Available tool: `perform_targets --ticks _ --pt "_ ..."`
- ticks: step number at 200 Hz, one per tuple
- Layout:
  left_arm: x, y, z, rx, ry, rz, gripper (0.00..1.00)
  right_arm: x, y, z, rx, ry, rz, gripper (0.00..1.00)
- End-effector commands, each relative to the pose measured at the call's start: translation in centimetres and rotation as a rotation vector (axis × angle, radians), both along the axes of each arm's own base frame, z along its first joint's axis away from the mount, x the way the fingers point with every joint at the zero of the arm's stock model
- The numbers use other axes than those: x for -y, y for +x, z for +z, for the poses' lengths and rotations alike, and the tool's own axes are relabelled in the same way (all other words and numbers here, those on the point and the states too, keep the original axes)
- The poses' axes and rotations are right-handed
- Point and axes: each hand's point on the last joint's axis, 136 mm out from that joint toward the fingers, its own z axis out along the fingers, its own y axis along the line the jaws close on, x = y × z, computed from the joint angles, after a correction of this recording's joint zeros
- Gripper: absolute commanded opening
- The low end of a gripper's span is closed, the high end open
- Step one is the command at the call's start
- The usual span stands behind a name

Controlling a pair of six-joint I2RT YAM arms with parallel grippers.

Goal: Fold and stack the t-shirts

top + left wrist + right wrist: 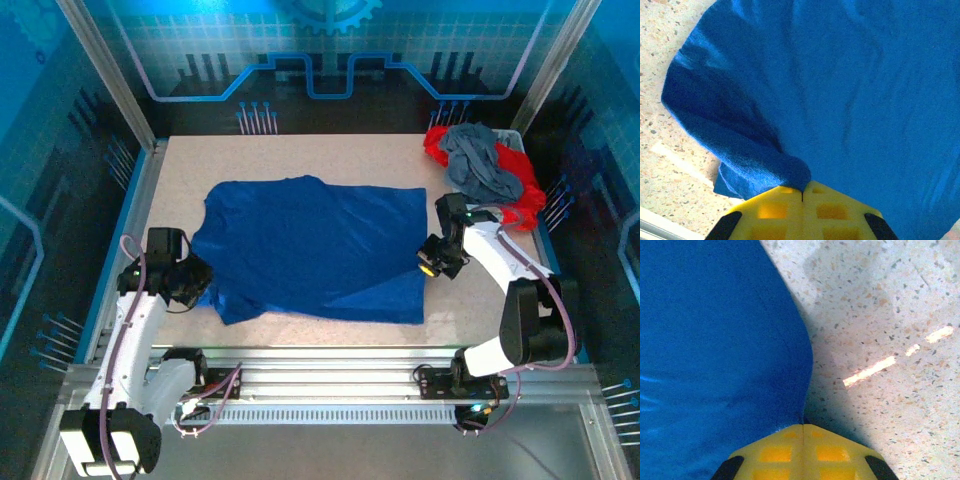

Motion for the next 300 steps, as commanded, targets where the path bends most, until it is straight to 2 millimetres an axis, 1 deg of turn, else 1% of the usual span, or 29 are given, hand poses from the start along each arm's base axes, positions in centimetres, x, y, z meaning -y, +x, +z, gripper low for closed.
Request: perform_targets --ticks 1,43,56,73,84,102,109,120,132,142,152,177,184,186,192,206,218,229,255,277,300 --pt "0.3 0.0 0.9 0.018 0.001 -0.027 0.00 -0.3 -0.8 0.5 -0.049 -0.010 0.008 0.00" --pt "0.2 0.0 1.1 0.020 0.007 -0.031 0.00 -0.4 -2.1 1.7 -0.056 -0.041 0.021 0.00" --pt "0.2 0.0 1.0 0.021 0.007 -0.030 0.00 -0.5 -2.7 1.3 -0.077 -0.048 0.030 0.00" --pt "0.2 0.2 0.9 0.020 0.006 -0.029 0.00 -0.5 -3.4 -0.2 -0.115 -0.054 0.029 0.00" --pt "0.2 0.2 0.8 0.019 0.003 -0.029 0.00 -0.4 -3.0 -1.1 -0.112 -0.049 0.026 0.00" --pt "0.3 0.4 0.8 0.018 0.000 -0.031 0.00 -0.1 -1.4 -2.4 -0.122 -0.041 0.026 0.00" --pt "0.3 0.4 0.7 0.015 0.000 -0.034 0.00 0.0 -0.6 -2.6 -0.124 -0.042 0.034 0.00" --pt "0.3 0.3 0.6 0.012 -0.001 -0.036 0.00 0.1 0.3 -2.6 -0.122 -0.035 0.046 0.10" --pt "0.3 0.3 0.7 0.012 0.000 -0.039 0.00 0.3 0.6 -2.0 -0.111 -0.042 0.058 0.26" --pt "0.4 0.3 0.7 0.010 0.001 -0.042 0.00 0.4 0.0 -1.2 -0.105 -0.058 0.066 0.36" --pt "0.4 0.2 0.7 0.008 0.002 -0.046 0.00 0.4 -1.2 -0.7 -0.106 -0.060 0.067 0.40" --pt "0.4 0.2 0.7 0.007 0.000 -0.051 0.00 -0.4 -5.3 -0.5 -0.143 -0.027 0.085 0.40" --pt "0.4 0.2 0.7 0.006 0.001 -0.051 0.00 -0.7 -6.6 -0.6 -0.161 -0.020 0.094 0.40" --pt "0.4 0.2 0.7 0.008 0.001 -0.051 0.00 -0.7 -7.4 -1.0 -0.179 -0.019 0.098 0.40" --pt "0.5 0.2 0.7 0.008 0.000 -0.051 0.00 -0.9 -8.6 -1.4 -0.198 -0.008 0.101 0.40" --pt "0.5 0.4 0.6 0.009 -0.007 -0.051 0.00 -1.2 -10.5 -2.0 -0.227 0.016 0.113 0.41" --pt "0.7 0.6 0.6 0.010 -0.013 -0.053 0.00 -1.3 -11.6 -2.7 -0.240 0.029 0.123 0.43" --pt "0.7 0.7 0.7 0.013 -0.017 -0.053 0.00 -1.5 -11.8 -3.1 -0.234 0.041 0.136 0.45" --pt "0.8 0.8 0.7 0.013 -0.020 -0.055 0.00 -2.4 -11.5 -4.1 -0.227 0.064 0.177 0.45" --pt "0.8 0.8 0.8 0.016 -0.020 -0.057 0.00 -2.9 -11.5 -4.8 -0.244 0.065 0.190 0.41" --pt "0.8 0.7 1.0 0.019 -0.016 -0.059 0.00 -3.1 -11.0 -4.9 -0.232 0.060 0.196 0.37"
